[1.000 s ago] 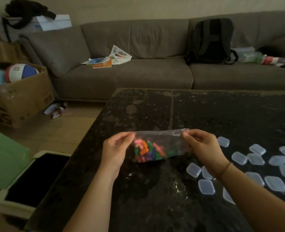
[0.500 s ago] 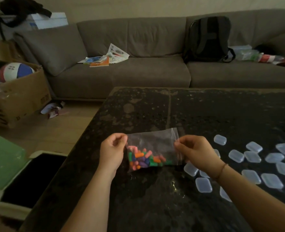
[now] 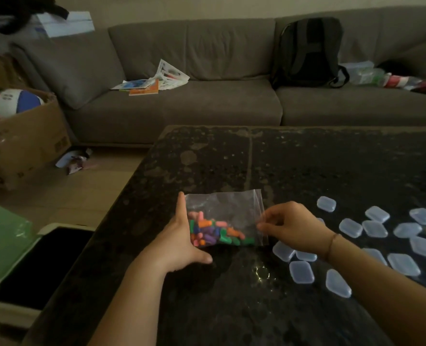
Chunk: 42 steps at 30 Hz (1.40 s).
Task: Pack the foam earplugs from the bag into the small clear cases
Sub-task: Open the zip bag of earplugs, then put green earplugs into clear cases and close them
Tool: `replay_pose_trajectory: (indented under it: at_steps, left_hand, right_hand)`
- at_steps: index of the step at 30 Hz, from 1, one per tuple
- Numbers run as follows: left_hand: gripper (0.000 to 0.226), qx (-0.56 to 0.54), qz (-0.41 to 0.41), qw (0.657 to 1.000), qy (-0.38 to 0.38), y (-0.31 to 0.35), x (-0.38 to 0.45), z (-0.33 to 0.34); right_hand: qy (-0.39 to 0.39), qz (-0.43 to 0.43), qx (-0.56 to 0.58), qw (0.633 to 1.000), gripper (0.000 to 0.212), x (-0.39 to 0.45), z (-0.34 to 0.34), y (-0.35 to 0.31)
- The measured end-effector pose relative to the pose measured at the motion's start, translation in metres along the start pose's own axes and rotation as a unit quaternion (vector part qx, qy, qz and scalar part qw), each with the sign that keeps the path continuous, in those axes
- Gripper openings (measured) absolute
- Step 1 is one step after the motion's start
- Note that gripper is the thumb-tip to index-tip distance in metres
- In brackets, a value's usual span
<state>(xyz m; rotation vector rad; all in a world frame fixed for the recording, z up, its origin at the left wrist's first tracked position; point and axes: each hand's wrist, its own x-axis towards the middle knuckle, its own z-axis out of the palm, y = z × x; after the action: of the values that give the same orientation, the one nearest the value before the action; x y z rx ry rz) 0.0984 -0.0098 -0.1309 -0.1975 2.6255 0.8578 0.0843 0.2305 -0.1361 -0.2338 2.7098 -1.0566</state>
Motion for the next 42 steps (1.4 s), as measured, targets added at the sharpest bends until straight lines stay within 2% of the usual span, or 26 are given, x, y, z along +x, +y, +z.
replay_pose_trajectory:
  at_steps: [4, 9, 12, 15, 17, 20, 23, 25, 27, 28, 29, 30, 31, 32, 35, 38, 40, 42]
  left_hand:
    - [0.122, -0.057, 0.013, 0.993, 0.106, -0.003, 0.018, 0.000]
    - [0.090, -0.116, 0.031, 0.959, 0.256, -0.001, 0.037, 0.016]
    - [0.075, -0.064, 0.054, 0.948, 0.307, 0.007, 0.033, 0.027]
    - [0.060, 0.040, 0.130, 0.938, 0.319, 0.013, 0.026, 0.031]
    - [0.053, 0.043, 0.151, 0.945, 0.288, 0.014, 0.025, 0.036]
    - [0.054, -0.009, 0.138, 0.957, 0.256, 0.014, 0.028, 0.040]
    - [0.057, 0.008, 0.146, 0.942, 0.303, 0.022, 0.021, 0.039]
    - [0.044, -0.047, 0.186, 0.929, 0.317, 0.037, 0.009, 0.042]
    - [0.022, -0.183, 0.177, 0.940, 0.226, 0.056, -0.008, 0.053]
    - [0.024, -0.272, 0.151, 0.939, 0.145, 0.068, -0.018, 0.056]
    - [0.030, -0.369, 0.099, 0.923, 0.042, 0.078, -0.028, 0.060]
    - [0.035, -0.459, 0.052, 0.885, -0.060, 0.086, -0.038, 0.062]
    - [0.036, -0.524, 0.025, 0.842, -0.127, 0.090, -0.044, 0.063]
    - [0.034, -0.561, 0.023, 0.811, -0.163, 0.093, -0.048, 0.063]
    - [0.030, -0.623, 0.037, 0.758, -0.188, 0.093, -0.047, 0.064]
    - [0.039, -0.676, 0.016, 0.711, -0.194, 0.094, -0.040, 0.064]
    - [0.046, -0.678, 0.018, 0.708, -0.197, 0.095, -0.038, 0.065]
    - [0.047, -0.679, 0.023, 0.708, -0.192, 0.095, -0.038, 0.066]
  right_hand:
    - [0.020, -0.003, -0.036, 0.999, 0.007, -0.006, 0.006, -0.002]
    - [-0.034, -0.066, -0.140, 0.987, 0.009, -0.024, 0.009, -0.009]
    - [-0.002, -0.074, -0.197, 0.978, 0.025, -0.043, -0.006, -0.007]
    - [0.018, -0.028, -0.278, 0.960, 0.052, -0.059, -0.013, 0.001]
    - [0.010, -0.002, -0.296, 0.955, 0.061, -0.064, -0.010, 0.002]
    - [0.021, -0.010, -0.299, 0.954, 0.059, -0.064, 0.001, 0.000]
    - [0.054, -0.029, -0.295, 0.954, 0.052, -0.065, 0.005, 0.000]
    - [0.103, -0.058, -0.271, 0.955, 0.054, -0.069, -0.002, -0.002]
    - [0.192, -0.111, -0.203, 0.954, 0.059, -0.074, -0.014, -0.004]
    - [0.220, -0.137, -0.148, 0.955, 0.063, -0.077, -0.020, -0.004]
    - [0.229, -0.160, -0.089, 0.956, 0.066, -0.079, -0.024, -0.004]
    - [0.220, -0.175, -0.043, 0.959, 0.071, -0.080, -0.028, -0.004]
    - [0.196, -0.177, -0.010, 0.964, 0.076, -0.081, -0.030, -0.003]
    - [0.169, -0.175, 0.010, 0.970, 0.080, -0.082, -0.031, -0.003]
    - [0.141, -0.170, 0.036, 0.975, 0.076, -0.081, -0.034, 0.003]
    - [0.231, -0.182, 0.034, 0.955, 0.044, -0.079, -0.035, 0.008]
    - [0.271, -0.204, -0.027, 0.940, 0.020, -0.077, -0.033, 0.009]
    - [0.282, -0.221, -0.079, 0.930, 0.013, -0.076, -0.030, 0.009]
